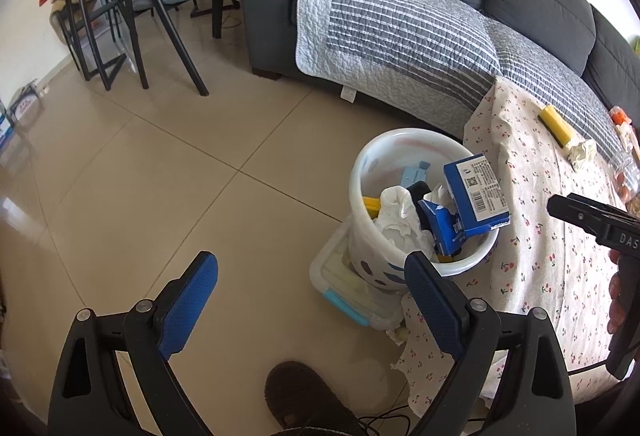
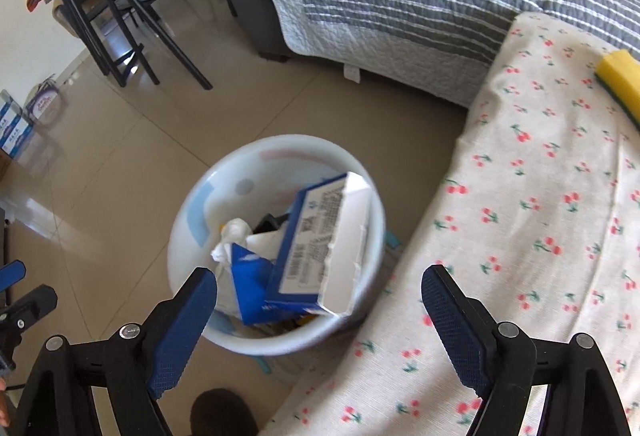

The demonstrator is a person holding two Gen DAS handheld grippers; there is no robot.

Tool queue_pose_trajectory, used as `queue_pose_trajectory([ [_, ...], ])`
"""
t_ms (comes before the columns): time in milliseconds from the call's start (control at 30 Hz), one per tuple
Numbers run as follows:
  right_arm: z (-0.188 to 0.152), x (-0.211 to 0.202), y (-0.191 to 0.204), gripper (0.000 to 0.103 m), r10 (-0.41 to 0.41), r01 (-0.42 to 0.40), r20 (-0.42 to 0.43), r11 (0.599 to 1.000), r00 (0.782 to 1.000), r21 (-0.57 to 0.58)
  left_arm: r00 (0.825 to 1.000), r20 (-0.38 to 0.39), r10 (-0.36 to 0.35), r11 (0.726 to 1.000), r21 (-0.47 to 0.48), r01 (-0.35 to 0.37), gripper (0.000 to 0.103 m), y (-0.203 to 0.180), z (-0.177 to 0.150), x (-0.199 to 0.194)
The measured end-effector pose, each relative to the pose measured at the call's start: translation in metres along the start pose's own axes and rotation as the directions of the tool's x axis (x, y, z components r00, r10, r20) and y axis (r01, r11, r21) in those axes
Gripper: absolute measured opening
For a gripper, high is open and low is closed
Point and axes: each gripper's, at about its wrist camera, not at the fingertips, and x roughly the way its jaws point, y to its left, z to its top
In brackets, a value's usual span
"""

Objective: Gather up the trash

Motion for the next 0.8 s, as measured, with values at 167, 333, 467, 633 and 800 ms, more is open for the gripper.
queue_pose_trajectory([
  [167,-0.015,-0.021,-0.029,0.09,-0.029,0.029,0.005,1.0,1.0,0.001,1.0,0.0,-0.007,1.0,0.026,0.007,0.096,-0.019,0.003,-0.002],
  [333,-0.031,-0.043,-0.064,0.093,-0.087,0.087,0.006,0.996,0.996,0.007,1.0,0.002,-0.015,0.998,0.065,0.015,0.096,-0.05,0.008,-0.004],
  [467,-0.04,-0.064,-0.097,0.098,-0.123,0.123,0.008,0.992,0.992,0.039,1.0,0.004,-0.019,0.993,0.114,0.018,0.096,-0.086,0.013,-0.004],
  [633,-0.05,-0.094,-0.144,0.102,-0.176,0.173,0.024,0.981,0.984,0.09,0.999,0.001,-0.048,0.983,0.178,0.047,0.096,-0.143,0.018,-0.004],
  [800,-0.065,-0.118,-0.198,0.102,-0.222,0.216,0.014,0.957,0.975,0.193,0.994,0.0,-0.113,0.967,0.229,0.11,0.096,-0.208,0.023,-0.006],
])
